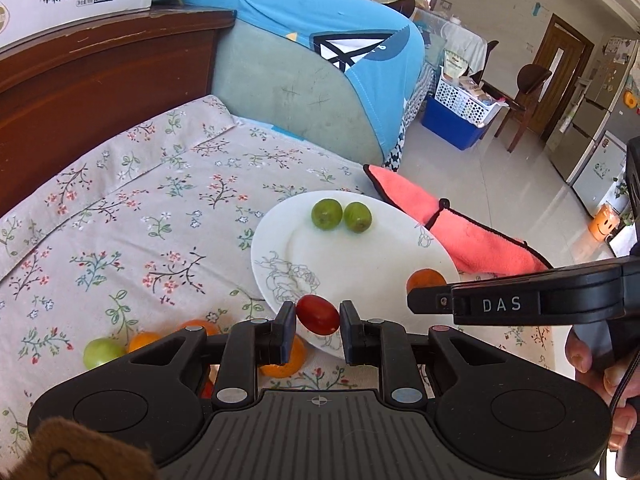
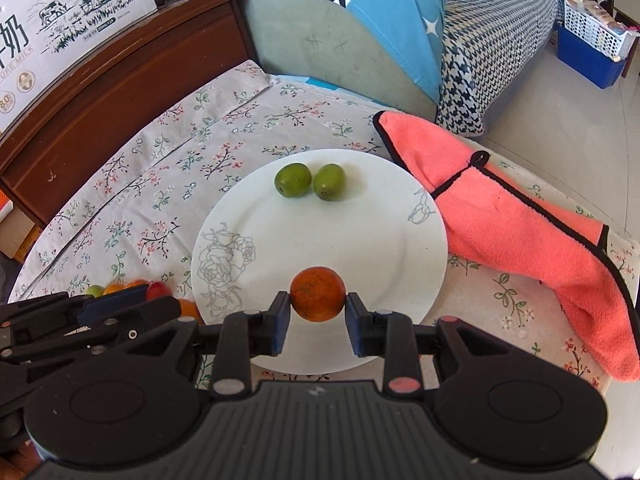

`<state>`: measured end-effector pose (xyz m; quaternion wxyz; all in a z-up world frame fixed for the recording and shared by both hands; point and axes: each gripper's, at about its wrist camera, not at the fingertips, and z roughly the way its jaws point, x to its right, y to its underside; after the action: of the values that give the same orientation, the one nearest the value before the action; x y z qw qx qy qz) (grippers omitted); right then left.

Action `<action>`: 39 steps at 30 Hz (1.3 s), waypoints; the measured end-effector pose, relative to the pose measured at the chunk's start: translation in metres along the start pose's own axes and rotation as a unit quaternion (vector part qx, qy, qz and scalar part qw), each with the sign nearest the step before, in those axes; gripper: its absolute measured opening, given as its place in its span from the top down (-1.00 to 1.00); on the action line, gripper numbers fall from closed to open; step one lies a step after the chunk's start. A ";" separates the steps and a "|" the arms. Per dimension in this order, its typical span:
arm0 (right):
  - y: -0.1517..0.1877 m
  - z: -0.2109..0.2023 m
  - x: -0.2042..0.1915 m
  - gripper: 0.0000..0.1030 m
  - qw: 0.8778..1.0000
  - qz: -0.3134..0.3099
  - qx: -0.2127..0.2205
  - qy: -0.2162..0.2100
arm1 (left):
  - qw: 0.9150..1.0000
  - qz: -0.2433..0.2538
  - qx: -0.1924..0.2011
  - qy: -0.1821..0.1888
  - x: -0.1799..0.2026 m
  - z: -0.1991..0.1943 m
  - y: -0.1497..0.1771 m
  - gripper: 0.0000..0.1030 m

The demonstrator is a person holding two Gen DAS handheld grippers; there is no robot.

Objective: Organize fruits
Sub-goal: 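Place the tangerine and cherry tomato on the plate below the limes, opening both tools, then withdraw both tools from the plate toward the remaining fruits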

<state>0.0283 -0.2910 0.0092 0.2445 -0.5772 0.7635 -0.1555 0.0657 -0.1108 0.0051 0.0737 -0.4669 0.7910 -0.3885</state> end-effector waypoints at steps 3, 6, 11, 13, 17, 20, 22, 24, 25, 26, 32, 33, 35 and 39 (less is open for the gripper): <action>-0.002 0.005 0.001 0.42 1.000 0.004 -0.006 0.002 | 1.000 0.001 0.000 0.003 0.003 0.009 -0.006 0.60; -0.003 0.009 0.001 0.42 1.000 0.009 -0.008 0.005 | 1.000 0.001 -0.002 0.009 0.005 0.018 -0.009 0.59; -0.006 0.012 0.002 0.37 1.000 0.027 -0.005 0.012 | 1.000 0.008 0.007 0.005 0.007 0.026 -0.014 0.54; -0.008 0.011 0.004 0.34 0.999 0.041 -0.001 0.010 | 1.000 0.012 0.014 0.004 0.009 0.025 -0.016 0.49; -0.012 0.008 0.004 0.34 0.998 0.056 0.008 0.025 | 0.999 0.006 0.025 -0.026 0.006 0.018 -0.020 -0.20; -0.015 0.005 0.008 0.15 0.996 0.083 0.011 0.027 | 0.999 -0.008 0.041 -0.025 -0.002 0.006 -0.022 -0.39; -0.016 0.003 0.008 0.04 0.995 0.096 0.012 0.027 | 0.999 -0.012 0.046 -0.027 -0.006 -0.002 -0.025 -0.42; -0.018 0.000 0.002 0.01 0.996 0.086 0.016 0.031 | 0.998 -0.011 0.051 -0.038 -0.008 -0.010 -0.025 -0.50; -0.018 -0.001 -0.003 -0.03 0.996 0.079 0.017 0.031 | 0.998 -0.008 0.051 -0.044 -0.009 -0.013 -0.026 -0.51; -0.018 -0.002 -0.006 -0.14 0.997 0.075 0.018 0.029 | 0.997 -0.007 0.052 -0.049 -0.010 -0.017 -0.025 -0.51; -0.017 -0.007 -0.024 -0.37 0.998 0.054 0.023 0.017 | 0.996 -0.007 0.056 -0.074 -0.021 -0.046 -0.014 -0.56; -0.016 -0.007 -0.027 -0.40 0.998 0.053 0.022 0.019 | 0.995 -0.010 0.054 -0.078 -0.023 -0.050 -0.011 -0.58; -0.014 -0.007 -0.032 -0.41 0.998 0.049 0.016 0.022 | 0.995 -0.016 0.045 -0.086 -0.027 -0.057 -0.004 -0.60; -0.006 -0.009 -0.046 -0.44 0.999 0.035 0.012 0.016 | 0.994 -0.024 0.037 -0.101 -0.035 -0.072 0.010 -0.60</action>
<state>0.0382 -0.2490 0.0292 0.2443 -0.5442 0.7854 -0.1652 0.0437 -0.0415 0.0396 0.1613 -0.5197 0.7531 -0.3698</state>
